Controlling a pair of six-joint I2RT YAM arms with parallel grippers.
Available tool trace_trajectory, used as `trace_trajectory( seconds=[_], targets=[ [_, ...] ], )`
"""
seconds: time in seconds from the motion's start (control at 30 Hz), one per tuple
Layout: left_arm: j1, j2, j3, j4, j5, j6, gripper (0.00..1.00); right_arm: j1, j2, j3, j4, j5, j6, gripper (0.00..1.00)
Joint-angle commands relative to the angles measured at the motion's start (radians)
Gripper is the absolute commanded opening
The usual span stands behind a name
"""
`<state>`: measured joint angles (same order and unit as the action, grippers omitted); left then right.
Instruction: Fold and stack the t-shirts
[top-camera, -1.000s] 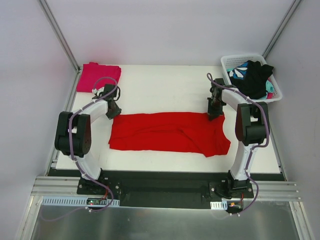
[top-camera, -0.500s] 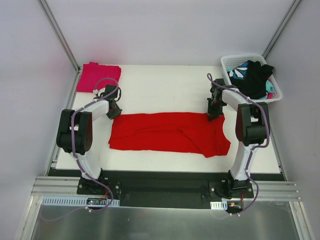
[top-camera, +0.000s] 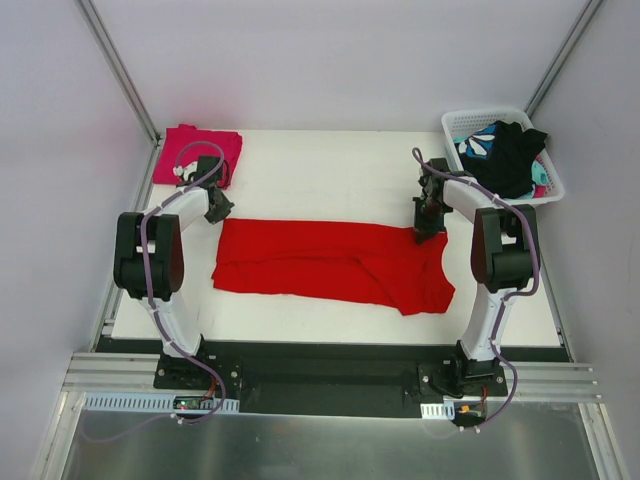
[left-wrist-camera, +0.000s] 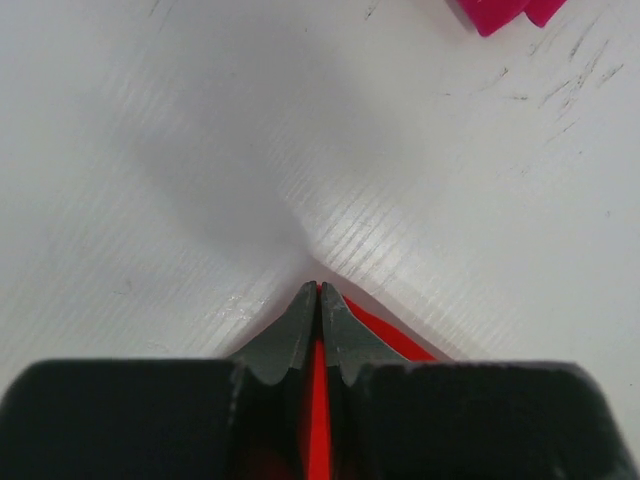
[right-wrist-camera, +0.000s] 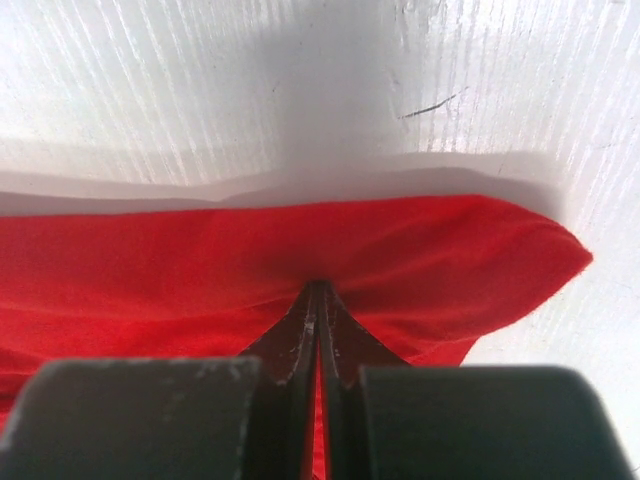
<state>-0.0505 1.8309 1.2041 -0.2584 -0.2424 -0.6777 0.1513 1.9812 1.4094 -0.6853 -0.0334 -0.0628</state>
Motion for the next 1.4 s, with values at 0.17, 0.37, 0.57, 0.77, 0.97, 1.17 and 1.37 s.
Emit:
trace_trajectory(
  seconds=[0.17,0.37,0.57,0.77,0.97,1.17,1.37],
  targets=[
    [0.018,0.021,0.055,-0.007,0.015,0.029,0.34,0.004,-0.015,0.006,-0.02,0.004,-0.017,0.01],
    [-0.015,-0.096,-0.006,-0.01,0.017,0.018,0.77,0.01,-0.039,0.013,-0.028,0.003,-0.019,0.01],
    [-0.109,-0.235,-0.121,-0.03,0.049,-0.023,0.85,0.019,-0.038,0.017,-0.026,-0.008,-0.017,0.01],
    [-0.152,-0.252,-0.208,-0.028,0.068,-0.063,0.84,0.031,-0.036,0.014,-0.02,-0.02,-0.015,0.01],
    [-0.167,-0.202,-0.274,-0.028,0.035,-0.082,0.83,0.034,-0.051,0.008,-0.017,-0.022,-0.014,0.01],
    [-0.167,-0.238,-0.353,-0.028,-0.004,-0.062,0.81,0.034,-0.055,-0.003,-0.019,-0.013,-0.017,0.01],
    [-0.167,-0.308,-0.388,-0.036,-0.032,-0.042,0.82,0.033,-0.059,0.002,-0.025,0.001,-0.023,0.01]
  ],
)
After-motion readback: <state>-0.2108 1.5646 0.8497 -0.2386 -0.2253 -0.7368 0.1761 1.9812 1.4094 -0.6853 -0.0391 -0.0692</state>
